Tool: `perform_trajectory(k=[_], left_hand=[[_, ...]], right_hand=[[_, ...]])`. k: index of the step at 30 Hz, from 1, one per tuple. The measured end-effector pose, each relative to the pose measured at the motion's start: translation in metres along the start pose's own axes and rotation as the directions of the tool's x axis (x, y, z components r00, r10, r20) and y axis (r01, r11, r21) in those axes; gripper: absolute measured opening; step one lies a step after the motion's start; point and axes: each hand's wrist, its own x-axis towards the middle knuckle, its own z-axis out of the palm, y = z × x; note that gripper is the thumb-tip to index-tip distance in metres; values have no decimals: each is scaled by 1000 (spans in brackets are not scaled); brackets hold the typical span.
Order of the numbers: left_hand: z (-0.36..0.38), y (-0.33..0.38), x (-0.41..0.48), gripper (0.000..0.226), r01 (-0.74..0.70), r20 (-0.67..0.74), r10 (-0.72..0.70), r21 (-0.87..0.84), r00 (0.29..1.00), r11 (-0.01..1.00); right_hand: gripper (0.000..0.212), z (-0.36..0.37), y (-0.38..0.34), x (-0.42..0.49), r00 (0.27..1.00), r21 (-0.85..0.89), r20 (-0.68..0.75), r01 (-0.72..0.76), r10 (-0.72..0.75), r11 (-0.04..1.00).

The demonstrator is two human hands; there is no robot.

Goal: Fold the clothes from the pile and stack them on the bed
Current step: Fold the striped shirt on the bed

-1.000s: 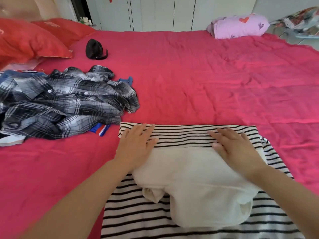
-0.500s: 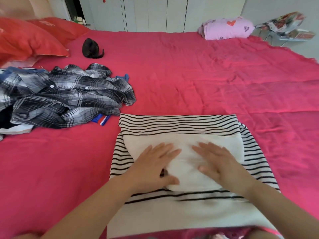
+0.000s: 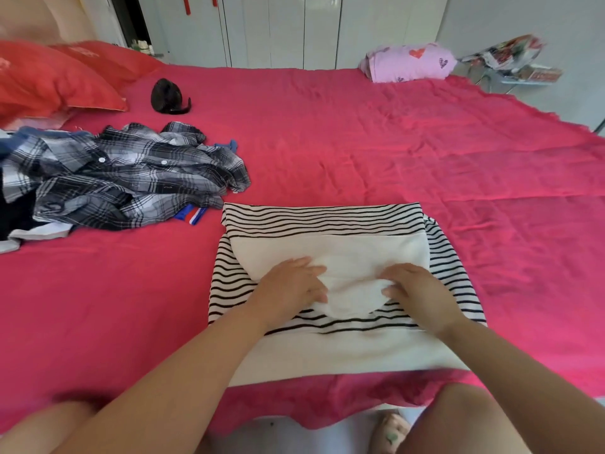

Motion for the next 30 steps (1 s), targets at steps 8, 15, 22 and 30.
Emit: perform_trajectory(k=[8,15,22,30], left_hand=[[-14,9,-31,26,74,128,-37,-296,991,952],[-10,28,-3,45,143,-178,-140,1,974,990],[33,-2,-7,74,304,151,-354,277,923,912],[23,60,17,81,195,65,-212,202,975,960]], right_hand=[[27,-49,-17,-16,974,-187,219,100,-58,977],[56,-33,-32,6,997,-40,-73,34,-37,999],[64,15,-12,-3,935,-281,274,-148,227,948],[75,-12,18,-4,980,-65,72,-181,185,981]])
